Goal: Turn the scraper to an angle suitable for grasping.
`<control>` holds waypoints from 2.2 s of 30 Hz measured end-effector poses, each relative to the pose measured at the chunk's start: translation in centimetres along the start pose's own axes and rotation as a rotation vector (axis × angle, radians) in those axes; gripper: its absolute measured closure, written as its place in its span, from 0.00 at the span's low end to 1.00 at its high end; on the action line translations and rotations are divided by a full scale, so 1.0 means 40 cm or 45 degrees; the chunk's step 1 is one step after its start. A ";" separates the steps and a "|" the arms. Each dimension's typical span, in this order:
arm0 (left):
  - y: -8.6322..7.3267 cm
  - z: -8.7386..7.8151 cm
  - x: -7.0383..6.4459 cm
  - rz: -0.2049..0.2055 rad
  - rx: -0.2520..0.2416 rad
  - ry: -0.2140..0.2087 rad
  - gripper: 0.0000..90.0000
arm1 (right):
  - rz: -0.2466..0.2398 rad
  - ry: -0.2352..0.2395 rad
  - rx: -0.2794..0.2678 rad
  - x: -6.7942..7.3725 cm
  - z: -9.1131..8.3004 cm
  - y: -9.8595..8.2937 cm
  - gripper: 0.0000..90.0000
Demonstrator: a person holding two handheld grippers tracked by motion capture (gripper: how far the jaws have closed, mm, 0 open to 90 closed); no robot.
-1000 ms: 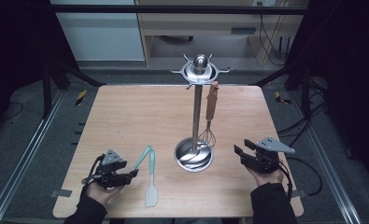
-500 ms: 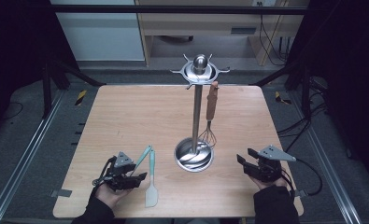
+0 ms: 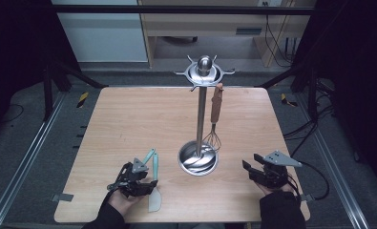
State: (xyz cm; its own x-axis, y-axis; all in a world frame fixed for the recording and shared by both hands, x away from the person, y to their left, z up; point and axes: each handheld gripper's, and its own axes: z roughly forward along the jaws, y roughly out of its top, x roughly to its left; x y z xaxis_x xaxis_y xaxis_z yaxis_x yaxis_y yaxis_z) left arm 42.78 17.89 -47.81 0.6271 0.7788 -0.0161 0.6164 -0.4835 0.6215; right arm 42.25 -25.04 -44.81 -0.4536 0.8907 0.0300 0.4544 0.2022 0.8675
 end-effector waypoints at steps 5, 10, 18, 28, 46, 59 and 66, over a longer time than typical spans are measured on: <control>0.002 0.011 -0.003 -0.007 0.029 0.007 0.56 | -0.005 -0.008 0.016 0.000 0.007 0.001 0.51; 0.004 0.016 -0.008 -0.027 0.027 0.006 0.59 | -0.007 -0.002 0.025 0.003 0.011 0.001 0.51; 0.015 0.037 -0.047 -0.032 0.045 0.087 0.66 | -0.025 -0.001 0.030 0.004 0.010 0.004 0.51; 0.019 0.036 -0.045 -0.029 0.050 0.080 0.78 | -0.029 -0.001 0.049 0.007 0.014 0.004 0.50; 0.011 0.012 -0.007 -0.059 0.039 -0.006 0.91 | -0.027 0.004 0.058 0.004 0.013 0.003 0.50; 0.012 0.030 -0.012 -0.159 0.041 0.068 0.83 | -0.028 0.000 0.070 0.004 0.017 0.002 0.50; 0.011 0.028 -0.006 -0.124 0.039 0.046 0.85 | -0.033 0.000 0.075 0.005 0.019 0.002 0.49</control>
State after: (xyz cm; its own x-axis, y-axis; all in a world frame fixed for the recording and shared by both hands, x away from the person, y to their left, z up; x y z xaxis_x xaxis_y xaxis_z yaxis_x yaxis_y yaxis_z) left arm 43.41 17.04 -48.41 0.5460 0.8365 -0.0465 0.6881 -0.4161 0.5944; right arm 42.77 -24.53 -45.10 -0.4658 0.8848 0.0081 0.4868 0.2486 0.8374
